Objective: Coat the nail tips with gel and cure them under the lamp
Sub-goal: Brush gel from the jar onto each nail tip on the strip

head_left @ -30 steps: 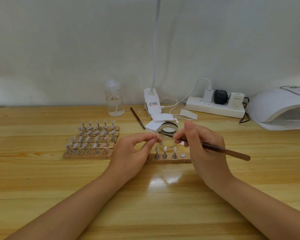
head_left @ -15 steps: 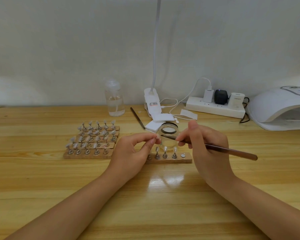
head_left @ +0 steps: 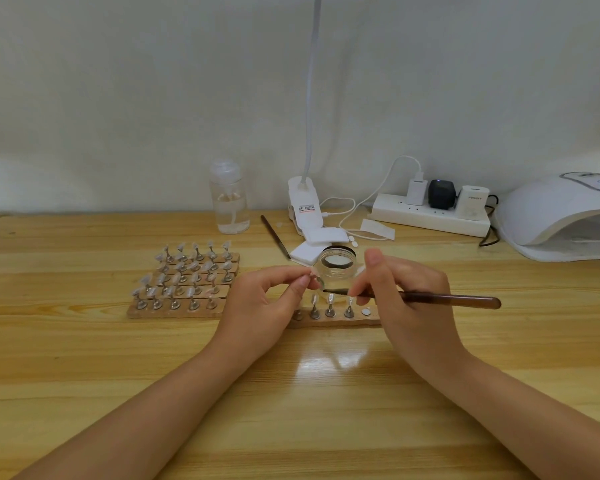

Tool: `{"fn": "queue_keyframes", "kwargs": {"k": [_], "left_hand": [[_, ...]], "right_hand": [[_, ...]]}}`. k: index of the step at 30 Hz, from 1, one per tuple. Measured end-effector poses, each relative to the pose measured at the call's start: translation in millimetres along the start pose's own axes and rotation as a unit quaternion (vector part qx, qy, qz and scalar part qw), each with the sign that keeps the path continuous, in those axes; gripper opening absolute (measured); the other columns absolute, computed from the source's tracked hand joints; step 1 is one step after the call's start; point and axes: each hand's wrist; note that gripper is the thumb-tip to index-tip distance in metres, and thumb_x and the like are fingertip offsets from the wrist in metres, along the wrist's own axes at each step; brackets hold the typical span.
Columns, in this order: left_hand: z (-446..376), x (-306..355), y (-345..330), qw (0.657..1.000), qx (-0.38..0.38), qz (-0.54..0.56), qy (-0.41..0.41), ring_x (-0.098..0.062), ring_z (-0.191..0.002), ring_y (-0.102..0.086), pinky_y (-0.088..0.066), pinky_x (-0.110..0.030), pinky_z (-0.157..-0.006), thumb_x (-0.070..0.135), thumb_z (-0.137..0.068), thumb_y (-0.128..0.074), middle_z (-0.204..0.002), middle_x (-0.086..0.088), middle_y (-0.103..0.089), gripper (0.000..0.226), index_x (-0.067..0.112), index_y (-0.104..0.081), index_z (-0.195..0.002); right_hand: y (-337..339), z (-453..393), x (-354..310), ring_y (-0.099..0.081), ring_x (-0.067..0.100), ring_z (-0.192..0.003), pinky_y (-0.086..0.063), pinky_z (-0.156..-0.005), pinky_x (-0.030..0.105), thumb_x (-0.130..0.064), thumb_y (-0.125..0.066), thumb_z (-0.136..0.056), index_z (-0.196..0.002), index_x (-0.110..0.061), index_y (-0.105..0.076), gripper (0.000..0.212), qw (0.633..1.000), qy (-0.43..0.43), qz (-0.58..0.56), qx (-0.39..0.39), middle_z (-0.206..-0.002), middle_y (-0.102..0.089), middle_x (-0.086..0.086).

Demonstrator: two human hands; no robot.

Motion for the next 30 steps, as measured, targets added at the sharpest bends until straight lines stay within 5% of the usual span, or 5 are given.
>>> {"fn": "queue_keyframes", "kwargs": {"k": [8,11,14,20,30], "left_hand": [[0.2,0.1,0.5,1.0,-0.014,0.014,-0.012,0.002,-0.081,-0.063,-0.045,-0.008,-0.071,0.005,-0.085,-0.059,-0.083,0.019,-0.069,0.026,0.03,-0.066,-0.082],[0.9,1.5,-0.4,0.999,-0.027,0.025,-0.017,0.008,-0.088,-0.061,-0.044,-0.007,-0.075,0.006,-0.086,-0.057,-0.088,0.017,-0.069,0.023,0.028,-0.063,-0.085],[2.0,3.4,-0.9,0.998,-0.04,0.041,-0.019,0.006,-0.09,-0.062,-0.045,-0.011,-0.078,0.009,-0.087,-0.056,-0.09,0.018,-0.069,0.021,0.029,-0.062,-0.087],[4.2,8.2,-2.2,0.997,-0.055,0.033,-0.042,0.003,-0.09,-0.063,-0.035,-0.059,-0.099,0.021,-0.084,-0.056,-0.091,0.023,-0.068,0.01,0.026,-0.063,-0.09],[4.9,8.6,-3.6,0.995,-0.08,0.032,-0.052,0.002,-0.094,-0.062,-0.025,-0.055,-0.107,0.027,-0.082,-0.054,-0.096,0.011,-0.069,0.01,0.026,-0.062,-0.088]], "right_hand": [[6.7,-2.6,-5.1,-0.044,0.013,-0.032,-0.037,-0.039,0.014,-0.054,-0.032,-0.084,-0.074,-0.022,-0.067,0.048,0.986,-0.101,-0.127,0.04,-0.051,-0.063,0.008],[9.3,-2.0,-3.3,-0.041,0.006,-0.03,-0.036,-0.044,0.006,-0.056,-0.033,-0.088,-0.075,-0.025,-0.067,0.048,0.987,-0.105,-0.116,0.037,-0.045,-0.058,0.008],[8.9,-3.2,-2.7,-0.05,0.004,-0.041,-0.041,-0.046,0.009,-0.045,-0.046,-0.09,-0.075,-0.024,-0.065,0.031,0.995,-0.07,-0.076,0.006,-0.054,-0.062,0.001],[1.4,-2.9,-1.9,-0.058,-0.001,-0.087,-0.042,-0.079,0.009,-0.029,-0.072,-0.071,-0.091,-0.017,-0.061,0.026,0.996,0.009,0.064,-0.06,-0.089,-0.063,-0.013],[-0.1,-0.2,-2.6,-0.056,-0.006,-0.09,-0.038,-0.082,0.006,-0.021,-0.07,-0.072,-0.093,-0.013,-0.061,0.024,0.994,0.017,0.066,-0.091,-0.089,-0.061,-0.015]]}}
Point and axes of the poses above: each hand's wrist, its own z-axis away from the middle knuckle, its own y-axis out of the back of the hand, x = y × z
